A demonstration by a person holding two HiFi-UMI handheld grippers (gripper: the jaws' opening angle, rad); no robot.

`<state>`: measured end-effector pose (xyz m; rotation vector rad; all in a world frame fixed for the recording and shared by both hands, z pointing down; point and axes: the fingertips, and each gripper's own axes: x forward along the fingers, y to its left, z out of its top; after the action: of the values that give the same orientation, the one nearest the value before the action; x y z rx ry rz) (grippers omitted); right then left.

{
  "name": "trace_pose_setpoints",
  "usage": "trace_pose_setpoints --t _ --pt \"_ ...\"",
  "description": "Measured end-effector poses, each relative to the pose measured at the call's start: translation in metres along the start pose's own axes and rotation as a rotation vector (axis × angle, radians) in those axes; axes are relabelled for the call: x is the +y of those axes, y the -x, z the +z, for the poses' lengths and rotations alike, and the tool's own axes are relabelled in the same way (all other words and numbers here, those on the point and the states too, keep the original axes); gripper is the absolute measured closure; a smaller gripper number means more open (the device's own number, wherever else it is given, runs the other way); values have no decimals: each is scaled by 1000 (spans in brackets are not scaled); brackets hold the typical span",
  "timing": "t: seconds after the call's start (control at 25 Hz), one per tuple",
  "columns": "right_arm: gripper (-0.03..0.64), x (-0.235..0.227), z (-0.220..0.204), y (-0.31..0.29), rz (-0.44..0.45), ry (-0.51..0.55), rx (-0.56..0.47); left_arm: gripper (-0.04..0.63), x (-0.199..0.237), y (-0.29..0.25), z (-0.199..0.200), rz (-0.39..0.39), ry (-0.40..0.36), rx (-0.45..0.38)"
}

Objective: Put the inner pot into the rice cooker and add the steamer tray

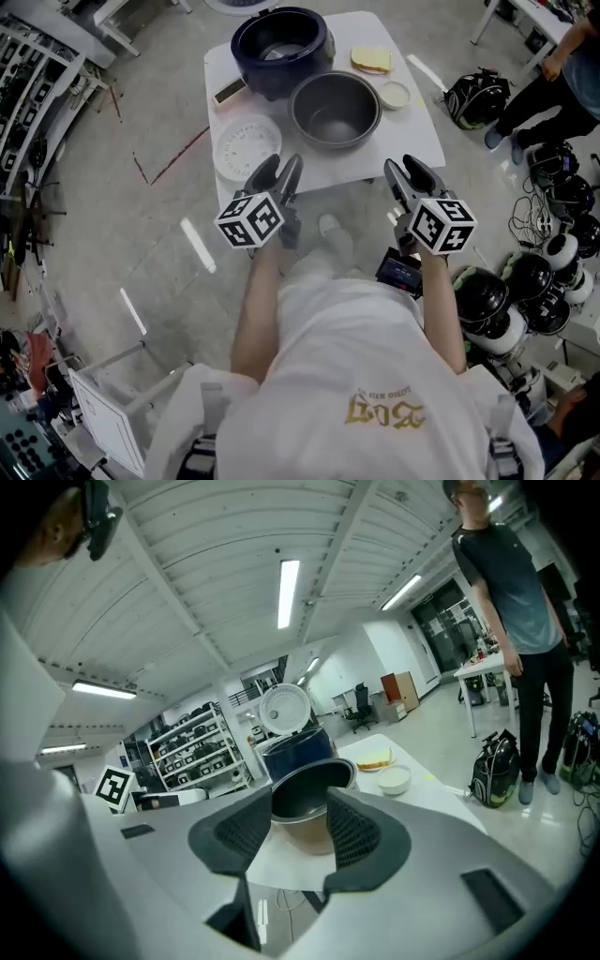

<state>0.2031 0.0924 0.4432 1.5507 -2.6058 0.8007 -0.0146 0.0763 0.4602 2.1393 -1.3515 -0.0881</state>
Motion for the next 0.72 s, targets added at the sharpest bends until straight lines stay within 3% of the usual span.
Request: trace_pose_setpoints --t 0.72 --pt "453 -89 -1 -136 -72 -126 155 388 87 -127 -2 63 114 156"
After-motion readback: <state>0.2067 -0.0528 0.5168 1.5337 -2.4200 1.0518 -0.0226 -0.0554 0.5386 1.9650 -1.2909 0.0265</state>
